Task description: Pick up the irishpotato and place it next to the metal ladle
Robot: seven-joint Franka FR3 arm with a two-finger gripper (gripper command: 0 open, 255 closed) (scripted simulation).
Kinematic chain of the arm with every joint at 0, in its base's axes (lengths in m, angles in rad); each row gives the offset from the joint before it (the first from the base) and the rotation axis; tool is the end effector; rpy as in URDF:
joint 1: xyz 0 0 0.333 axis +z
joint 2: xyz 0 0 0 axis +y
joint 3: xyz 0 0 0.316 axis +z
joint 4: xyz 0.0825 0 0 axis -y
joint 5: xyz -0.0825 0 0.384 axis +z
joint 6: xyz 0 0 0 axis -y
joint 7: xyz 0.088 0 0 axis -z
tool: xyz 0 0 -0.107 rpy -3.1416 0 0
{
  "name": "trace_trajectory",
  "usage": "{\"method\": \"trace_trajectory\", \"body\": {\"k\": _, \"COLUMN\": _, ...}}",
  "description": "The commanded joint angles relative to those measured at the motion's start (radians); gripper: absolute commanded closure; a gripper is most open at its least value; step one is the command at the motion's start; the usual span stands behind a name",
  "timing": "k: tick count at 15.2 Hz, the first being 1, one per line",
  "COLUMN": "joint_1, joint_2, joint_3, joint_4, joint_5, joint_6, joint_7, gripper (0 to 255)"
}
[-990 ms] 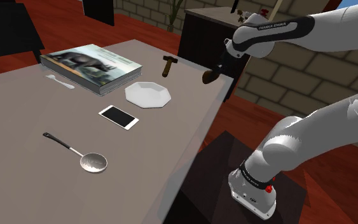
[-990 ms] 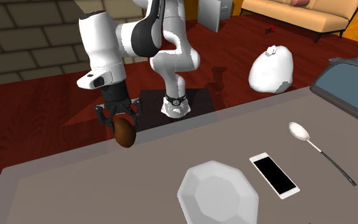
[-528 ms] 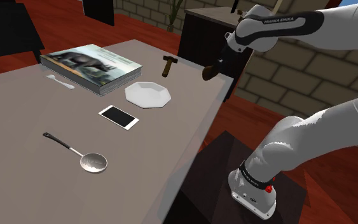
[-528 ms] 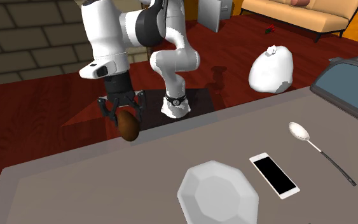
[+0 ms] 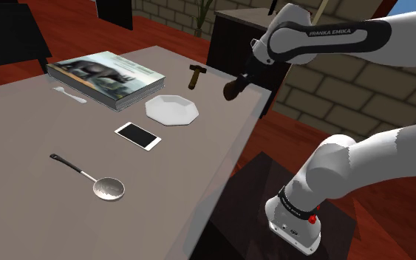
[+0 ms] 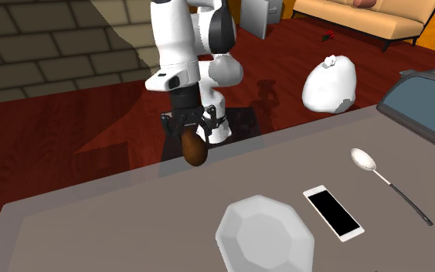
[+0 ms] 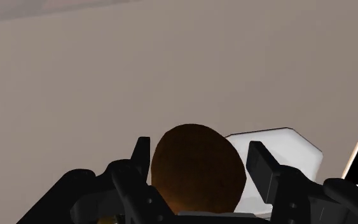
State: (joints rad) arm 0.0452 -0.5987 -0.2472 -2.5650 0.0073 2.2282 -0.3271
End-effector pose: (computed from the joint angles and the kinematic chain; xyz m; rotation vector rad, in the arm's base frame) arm 0.3828 -0.0826 0.4812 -3.0249 -0.2209 -0.4190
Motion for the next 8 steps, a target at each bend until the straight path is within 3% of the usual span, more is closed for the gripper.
{"method": "trace_trajectory", "body": {"k": 1, "joint_1": 0.016, "joint_2": -0.019, "joint_3": 0.048, "joint_4": -0.022, "joint_5": 0.010, "joint_6": 0.007, "joint_7": 0.058, "gripper": 255}}
{"method": "trace_trajectory", "body": {"k": 8, "joint_1": 0.083, "joint_2": -0.050, "joint_3": 0.213, "joint_4": -0.057, "joint_5": 0.058, "joint_6": 0.022, "joint_7": 0.247, "gripper": 255}}
